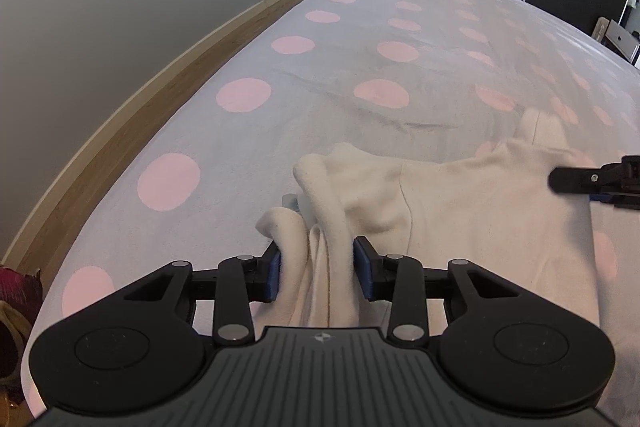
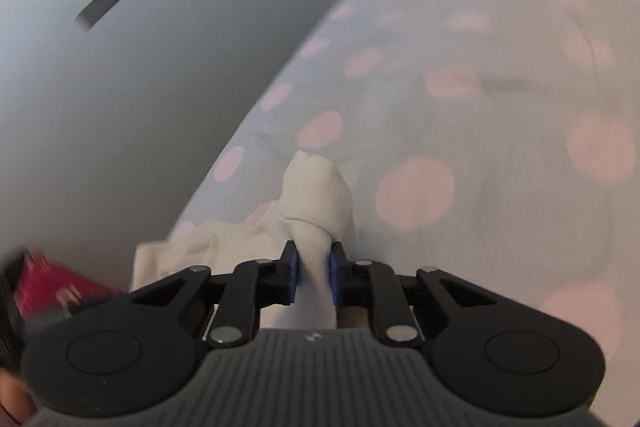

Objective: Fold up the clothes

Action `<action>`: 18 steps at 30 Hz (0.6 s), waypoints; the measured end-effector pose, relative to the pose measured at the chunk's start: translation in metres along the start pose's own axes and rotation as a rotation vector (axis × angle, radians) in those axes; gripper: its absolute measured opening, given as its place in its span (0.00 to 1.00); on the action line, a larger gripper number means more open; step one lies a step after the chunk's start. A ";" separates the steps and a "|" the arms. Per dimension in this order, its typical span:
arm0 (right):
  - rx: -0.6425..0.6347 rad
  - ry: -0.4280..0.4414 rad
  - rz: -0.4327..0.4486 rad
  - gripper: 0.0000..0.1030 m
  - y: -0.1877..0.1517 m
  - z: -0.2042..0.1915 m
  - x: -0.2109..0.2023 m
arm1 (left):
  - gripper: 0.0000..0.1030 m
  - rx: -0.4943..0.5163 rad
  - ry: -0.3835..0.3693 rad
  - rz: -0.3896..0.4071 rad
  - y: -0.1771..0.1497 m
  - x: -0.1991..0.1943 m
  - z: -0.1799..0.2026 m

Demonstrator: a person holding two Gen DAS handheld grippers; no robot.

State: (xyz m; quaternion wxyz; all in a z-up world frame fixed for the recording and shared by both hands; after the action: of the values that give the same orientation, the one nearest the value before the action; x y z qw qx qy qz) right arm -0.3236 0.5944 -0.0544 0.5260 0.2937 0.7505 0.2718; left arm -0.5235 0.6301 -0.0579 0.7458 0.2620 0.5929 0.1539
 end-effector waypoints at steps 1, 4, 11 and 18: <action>-0.074 -0.037 -0.003 0.16 -0.002 -0.006 0.002 | 0.33 -0.007 -0.004 -0.006 0.001 0.001 -0.001; -0.216 -0.116 -0.028 0.16 -0.013 -0.015 0.011 | 0.36 -0.003 -0.016 -0.005 0.001 0.005 -0.005; -0.254 -0.180 -0.086 0.18 -0.029 -0.012 0.026 | 0.38 0.107 0.017 0.050 -0.006 0.009 0.001; -0.305 -0.250 -0.002 0.34 -0.021 -0.022 -0.016 | 0.40 0.129 0.033 0.131 0.000 -0.025 0.001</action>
State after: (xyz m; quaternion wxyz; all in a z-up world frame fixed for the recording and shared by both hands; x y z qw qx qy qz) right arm -0.3437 0.5659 -0.0528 0.6538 0.2415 0.6297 0.3431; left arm -0.5286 0.6162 -0.0377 0.7057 0.3450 0.5955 0.1684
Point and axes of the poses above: each gripper's, at about its wrist camera, not at the fingertips, and x roughly the way its jaws point, z to its right, y to its top, the point moved 6 cm from there along x, roughly the way its jaws point, and after that the axes turned 13 degrees about -x, right-handed, at the moved point
